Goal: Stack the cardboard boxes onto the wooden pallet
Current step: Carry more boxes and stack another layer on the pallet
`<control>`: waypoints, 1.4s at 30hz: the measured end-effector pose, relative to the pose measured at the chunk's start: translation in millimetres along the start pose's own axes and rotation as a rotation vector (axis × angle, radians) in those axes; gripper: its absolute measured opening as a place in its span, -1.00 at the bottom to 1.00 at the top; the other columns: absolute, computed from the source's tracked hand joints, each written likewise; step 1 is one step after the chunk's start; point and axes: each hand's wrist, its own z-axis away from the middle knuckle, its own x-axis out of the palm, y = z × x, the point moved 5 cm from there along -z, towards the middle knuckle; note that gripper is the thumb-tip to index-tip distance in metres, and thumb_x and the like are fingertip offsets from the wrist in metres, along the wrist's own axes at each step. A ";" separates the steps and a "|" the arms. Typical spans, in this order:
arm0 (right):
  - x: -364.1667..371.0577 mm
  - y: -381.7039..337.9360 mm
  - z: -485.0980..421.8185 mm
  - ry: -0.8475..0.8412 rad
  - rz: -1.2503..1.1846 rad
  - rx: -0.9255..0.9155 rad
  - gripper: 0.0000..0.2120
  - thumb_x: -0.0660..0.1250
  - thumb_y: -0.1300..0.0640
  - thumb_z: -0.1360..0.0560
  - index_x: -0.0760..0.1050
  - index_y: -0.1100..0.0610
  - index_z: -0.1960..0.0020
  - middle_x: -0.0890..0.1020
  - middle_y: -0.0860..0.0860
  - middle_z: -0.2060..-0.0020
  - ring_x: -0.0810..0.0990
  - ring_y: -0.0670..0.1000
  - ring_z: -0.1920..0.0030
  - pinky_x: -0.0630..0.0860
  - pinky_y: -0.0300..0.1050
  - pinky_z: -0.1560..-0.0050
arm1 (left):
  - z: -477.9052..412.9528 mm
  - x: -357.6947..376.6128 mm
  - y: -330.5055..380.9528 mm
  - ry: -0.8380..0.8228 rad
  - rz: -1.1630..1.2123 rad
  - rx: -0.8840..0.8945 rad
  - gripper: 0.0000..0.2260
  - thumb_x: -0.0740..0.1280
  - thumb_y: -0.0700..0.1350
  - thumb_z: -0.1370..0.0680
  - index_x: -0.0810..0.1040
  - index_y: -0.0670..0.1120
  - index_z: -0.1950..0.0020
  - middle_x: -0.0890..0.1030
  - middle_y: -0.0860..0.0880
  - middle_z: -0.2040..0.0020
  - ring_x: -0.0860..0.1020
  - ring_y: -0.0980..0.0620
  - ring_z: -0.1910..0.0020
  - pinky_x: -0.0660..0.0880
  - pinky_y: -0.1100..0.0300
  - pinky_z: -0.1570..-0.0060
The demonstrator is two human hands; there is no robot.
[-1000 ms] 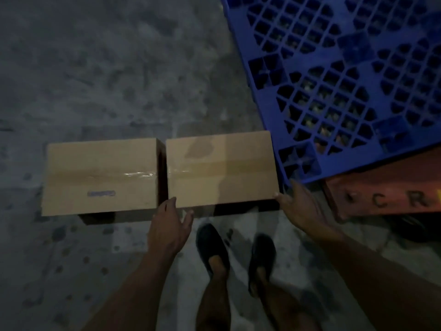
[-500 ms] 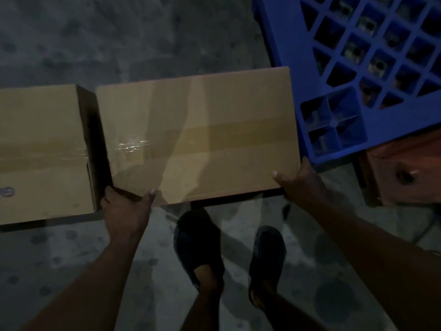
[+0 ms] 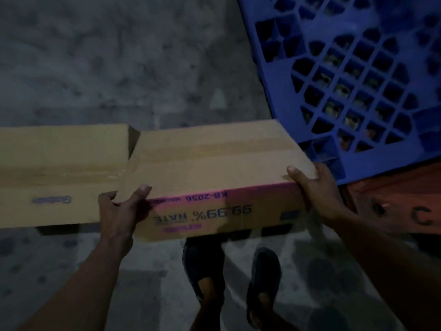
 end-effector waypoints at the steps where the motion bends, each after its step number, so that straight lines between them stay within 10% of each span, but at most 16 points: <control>1: -13.1 -16.6 10.8 0.007 0.005 -0.032 -0.54 0.44 -0.15 -0.48 0.39 0.05 -0.23 0.54 0.00 -0.08 0.57 0.08 -0.08 0.57 0.08 -0.04 | 17.0 -7.4 13.1 -0.009 0.017 -0.017 -0.41 0.57 -0.04 -0.41 0.32 -0.23 -0.22 0.50 -0.29 -0.01 0.46 -0.05 0.35 0.33 0.31 0.67; 8: -105.0 -107.7 103.9 0.088 -0.060 -0.074 -0.44 0.48 -0.17 -0.44 0.31 0.09 -0.24 0.43 0.03 -0.10 0.47 0.07 -0.06 0.51 0.08 -0.05 | 158.2 -74.2 88.1 0.006 0.218 0.015 -0.23 0.63 0.05 -0.22 0.41 -0.14 -0.33 0.59 -0.24 -0.09 0.57 -0.17 0.21 0.44 0.12 0.57; 11: -141.2 -149.2 148.5 0.073 -0.112 -0.150 -0.27 0.52 -0.26 -0.36 0.37 0.11 -0.35 0.49 0.03 -0.15 0.52 0.08 -0.13 0.53 0.06 -0.11 | 227.2 -105.5 120.8 0.041 0.273 0.090 -0.37 0.58 -0.04 -0.39 0.45 0.00 -0.42 0.62 -0.13 -0.22 0.62 -0.19 -0.01 0.50 -0.28 0.00; 14: -175.6 -186.5 198.1 0.021 -0.190 -0.224 -0.41 0.55 -0.21 -0.35 0.53 0.06 -0.25 0.60 0.03 -0.06 0.59 0.13 -0.13 0.58 0.12 -0.17 | 298.8 -139.4 143.8 0.059 0.365 0.162 -0.51 0.54 -0.11 -0.45 0.56 0.02 -0.36 0.66 -0.06 -0.10 0.58 0.00 0.19 0.52 0.12 0.14; 19: -218.7 -216.1 277.4 -0.051 -0.287 -0.303 -0.42 0.59 -0.17 -0.31 0.60 0.07 -0.23 0.67 0.05 -0.04 0.64 0.13 -0.07 0.62 0.12 -0.12 | 391.5 -194.3 151.2 0.052 0.439 0.273 -0.49 0.53 -0.10 -0.45 0.53 0.06 -0.38 0.66 -0.07 -0.18 0.59 -0.01 0.13 0.54 0.07 0.12; 22: -238.8 -212.9 324.1 -0.113 -0.330 -0.359 -0.37 0.61 -0.16 -0.26 0.59 0.10 -0.22 0.68 0.05 0.01 0.67 0.13 0.00 0.65 0.12 -0.03 | 444.9 -226.1 142.0 0.066 0.458 0.339 -0.54 0.50 -0.12 -0.48 0.53 0.06 -0.37 0.65 -0.09 -0.15 0.57 0.00 0.18 0.60 0.17 0.37; 34: -302.2 -131.5 542.9 -0.283 -0.373 -0.576 -0.81 0.51 0.13 -0.46 0.53 0.05 0.01 0.60 0.04 0.12 0.60 0.10 0.11 0.59 0.05 0.11 | 636.8 -348.0 5.7 0.202 0.532 0.450 -0.43 0.55 0.00 -0.42 0.49 0.09 -0.41 0.59 -0.09 -0.23 0.59 -0.18 -0.05 0.56 0.00 0.22; 38: -309.9 -124.7 585.8 -0.350 -0.318 -0.672 -0.52 0.52 -0.01 -0.45 0.52 0.08 -0.31 0.62 0.12 -0.06 0.61 0.10 0.06 0.57 -0.04 0.21 | 693.0 -377.9 -28.9 0.283 0.583 0.468 -0.34 0.58 0.03 -0.38 0.46 0.04 -0.45 0.56 -0.08 -0.27 0.55 -0.21 -0.16 0.55 -0.21 -0.14; 42: -313.2 -135.4 621.1 -0.428 -0.266 -0.781 -0.35 0.51 -0.14 -0.41 0.43 0.02 -0.43 0.60 0.11 -0.20 0.58 0.15 -0.10 0.57 0.19 -0.12 | 743.5 -397.6 -57.2 0.347 0.654 0.496 -0.45 0.55 -0.02 -0.43 0.50 0.06 -0.40 0.58 -0.09 -0.16 0.56 -0.21 -0.10 0.54 -0.25 -0.14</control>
